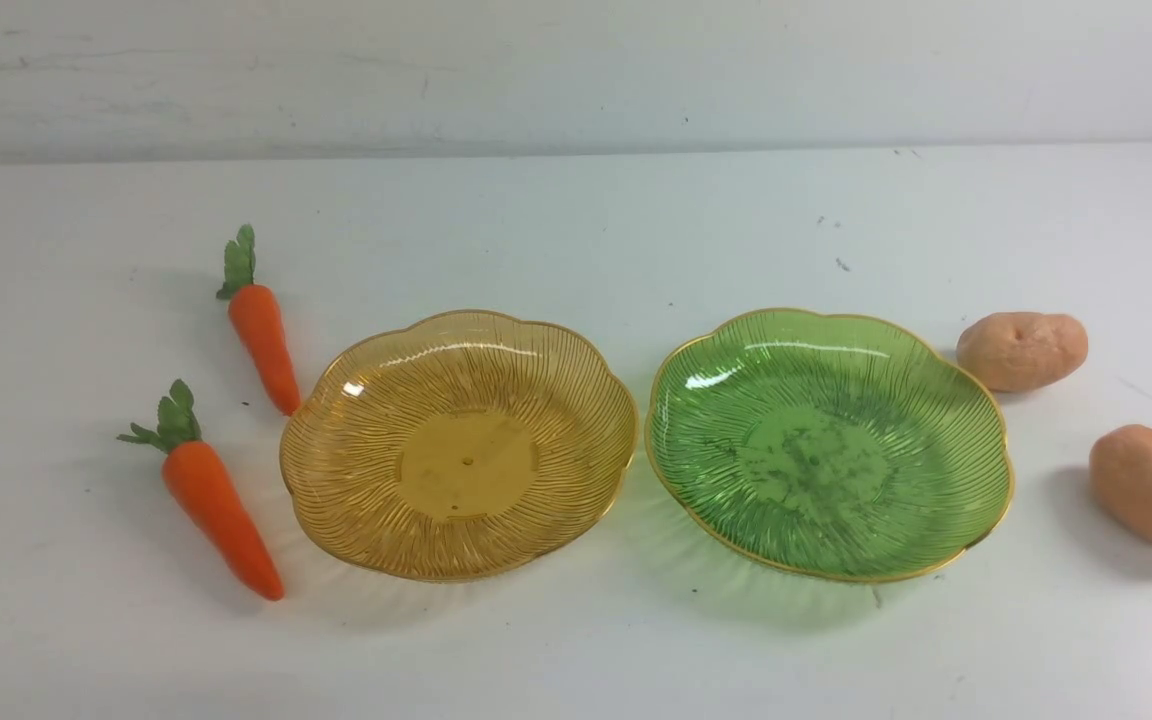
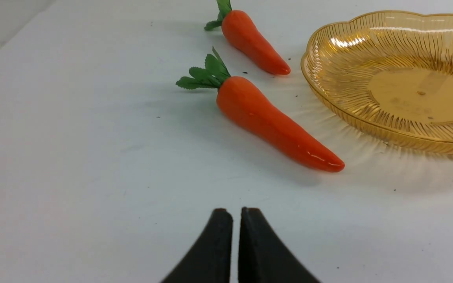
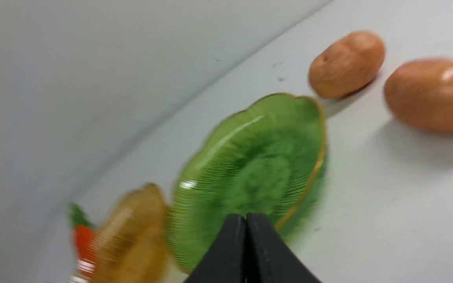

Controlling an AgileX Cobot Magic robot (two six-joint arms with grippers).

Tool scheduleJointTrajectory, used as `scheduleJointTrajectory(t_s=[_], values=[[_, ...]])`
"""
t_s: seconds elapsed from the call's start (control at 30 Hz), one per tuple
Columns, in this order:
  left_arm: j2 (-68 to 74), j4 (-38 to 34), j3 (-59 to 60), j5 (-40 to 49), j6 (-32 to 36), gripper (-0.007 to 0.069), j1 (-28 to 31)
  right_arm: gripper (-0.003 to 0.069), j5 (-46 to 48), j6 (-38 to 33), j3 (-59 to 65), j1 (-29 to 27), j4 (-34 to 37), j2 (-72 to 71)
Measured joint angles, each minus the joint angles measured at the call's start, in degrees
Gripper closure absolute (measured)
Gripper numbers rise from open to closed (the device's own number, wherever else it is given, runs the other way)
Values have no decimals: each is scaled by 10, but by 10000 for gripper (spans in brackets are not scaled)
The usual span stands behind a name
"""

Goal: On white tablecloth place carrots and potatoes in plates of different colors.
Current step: 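Put the potato onto the plate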

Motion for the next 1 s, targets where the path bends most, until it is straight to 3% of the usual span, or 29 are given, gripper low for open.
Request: scheduleJointTrajectory(t_s=[0.03, 0.1, 0.17, 0.27, 0.33, 0.37, 0.5, 0.53, 0.6, 0.67, 0.83, 1.0], values=[[0, 0, 0, 0, 0, 607, 0, 674, -13, 28, 0, 0, 88, 0], [0, 0, 0, 0, 0, 607, 0, 674, -32, 23, 0, 0, 157, 0], [0, 0, 0, 0, 0, 607, 0, 674, -35, -60, -15, 1, 199, 0], [0, 0, 0, 0, 0, 607, 0, 672, -35, -264, -157, 3, 195, 16], [0, 0, 0, 0, 0, 607, 0, 671, -16, -320, -231, 3, 153, 61], [0, 0, 0, 0, 0, 607, 0, 671, 20, -324, -281, 2, 95, 119], [0, 0, 0, 0, 0, 607, 0, 671, 216, -170, -378, -13, -153, 307], [0, 0, 0, 1, 0, 607, 0, 671, 282, -99, -392, -18, -246, 364], [0, 0, 0, 0, 0, 607, 0, 670, 348, -3, -414, -22, -387, 467], [0, 0, 0, 0, 0, 607, 0, 670, 366, 60, -442, -24, -481, 555], [0, 0, 0, 0, 0, 607, 0, 668, 395, 111, -523, -24, -575, 761], [0, 0, 0, 0, 0, 607, 0, 659, 400, 119, -631, -24, -597, 889]])
